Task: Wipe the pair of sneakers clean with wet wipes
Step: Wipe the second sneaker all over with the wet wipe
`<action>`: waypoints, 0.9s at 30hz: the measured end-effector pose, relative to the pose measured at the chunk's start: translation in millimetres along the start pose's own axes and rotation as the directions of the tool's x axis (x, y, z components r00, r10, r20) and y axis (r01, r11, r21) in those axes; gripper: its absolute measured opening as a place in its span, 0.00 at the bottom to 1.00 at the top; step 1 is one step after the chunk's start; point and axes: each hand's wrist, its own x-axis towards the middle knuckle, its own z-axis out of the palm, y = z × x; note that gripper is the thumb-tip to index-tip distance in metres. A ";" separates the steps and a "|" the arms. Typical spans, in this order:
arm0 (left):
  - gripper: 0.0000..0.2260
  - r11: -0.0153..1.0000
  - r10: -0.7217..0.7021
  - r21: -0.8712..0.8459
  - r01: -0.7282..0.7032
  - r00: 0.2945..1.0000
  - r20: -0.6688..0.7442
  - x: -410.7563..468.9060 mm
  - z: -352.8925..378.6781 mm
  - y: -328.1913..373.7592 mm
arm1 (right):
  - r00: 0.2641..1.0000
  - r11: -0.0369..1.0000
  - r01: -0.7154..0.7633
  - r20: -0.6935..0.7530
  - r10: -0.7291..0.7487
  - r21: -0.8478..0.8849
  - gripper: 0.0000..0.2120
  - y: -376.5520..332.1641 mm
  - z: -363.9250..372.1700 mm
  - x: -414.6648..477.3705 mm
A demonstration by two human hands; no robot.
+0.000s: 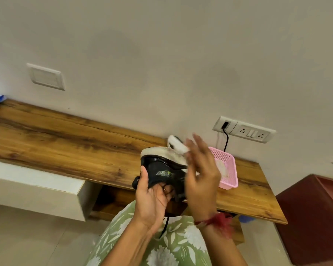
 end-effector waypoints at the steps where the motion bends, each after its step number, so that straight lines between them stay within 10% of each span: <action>1: 0.32 0.999 0.012 -0.038 -0.010 0.999 0.041 3.3 -4.7 0.1 | 0.992 0.996 -0.084 -0.096 0.082 -0.018 0.14 10.6 -3.5 0.5; 7: 0.35 0.993 -0.008 -0.118 0.017 0.997 0.070 3.2 -3.2 -0.3 | 0.976 0.973 -0.214 -0.050 0.210 -0.085 0.12 30.0 9.2 -13.4; 14: 0.27 0.995 -0.015 -0.093 0.022 0.997 0.072 0.1 -1.7 -3.3 | 0.985 0.965 0.136 0.131 -0.109 -0.226 0.16 4.7 31.5 -12.2; 21: 0.20 0.981 -0.033 -0.189 0.036 0.999 0.016 -5.3 1.6 -9.2 | 0.840 0.790 0.448 0.501 -0.209 -0.420 0.12 -10.6 45.0 -4.9; 27: 0.26 0.990 -0.009 -0.141 0.009 1.000 0.002 0.4 -2.3 -3.5 | 0.984 0.988 -0.146 0.108 0.140 0.055 0.12 -15.6 -1.4 -10.9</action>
